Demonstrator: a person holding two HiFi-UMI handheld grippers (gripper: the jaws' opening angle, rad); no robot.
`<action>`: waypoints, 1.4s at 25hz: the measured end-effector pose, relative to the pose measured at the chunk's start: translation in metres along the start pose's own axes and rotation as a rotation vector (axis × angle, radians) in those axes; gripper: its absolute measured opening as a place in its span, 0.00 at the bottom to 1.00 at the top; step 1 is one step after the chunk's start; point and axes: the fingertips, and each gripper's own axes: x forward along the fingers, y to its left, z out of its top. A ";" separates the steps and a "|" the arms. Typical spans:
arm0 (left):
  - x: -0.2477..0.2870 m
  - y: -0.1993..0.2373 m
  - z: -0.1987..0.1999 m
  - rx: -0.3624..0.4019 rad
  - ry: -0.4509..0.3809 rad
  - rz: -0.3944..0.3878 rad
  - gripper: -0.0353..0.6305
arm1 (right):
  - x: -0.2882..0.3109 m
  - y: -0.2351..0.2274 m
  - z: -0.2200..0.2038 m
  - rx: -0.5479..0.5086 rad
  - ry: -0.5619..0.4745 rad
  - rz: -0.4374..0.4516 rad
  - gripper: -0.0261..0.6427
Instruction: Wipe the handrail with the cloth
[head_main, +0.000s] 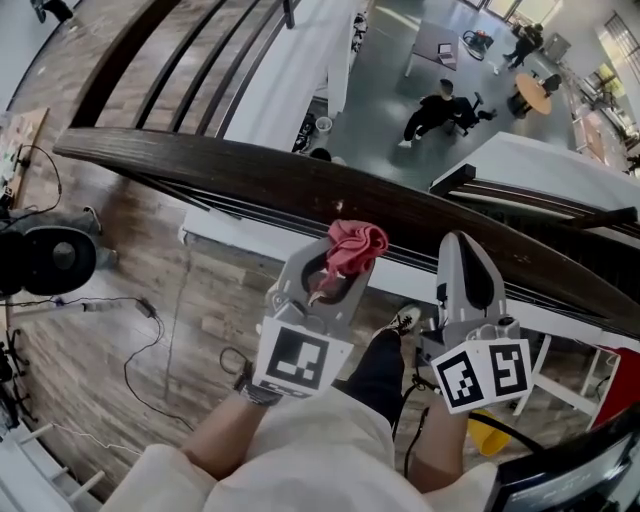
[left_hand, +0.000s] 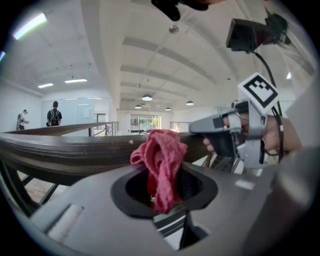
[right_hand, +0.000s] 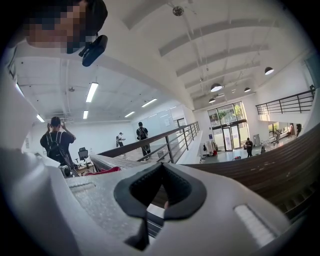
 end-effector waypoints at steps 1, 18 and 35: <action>0.002 -0.003 -0.001 0.014 -0.001 -0.013 0.24 | -0.002 -0.002 -0.001 0.003 0.000 -0.002 0.04; 0.017 -0.033 0.004 0.000 0.004 -0.074 0.24 | -0.022 -0.021 -0.008 -0.007 -0.004 -0.050 0.04; 0.030 -0.056 0.004 0.024 0.012 -0.165 0.24 | -0.033 -0.019 -0.027 -0.060 0.055 -0.102 0.04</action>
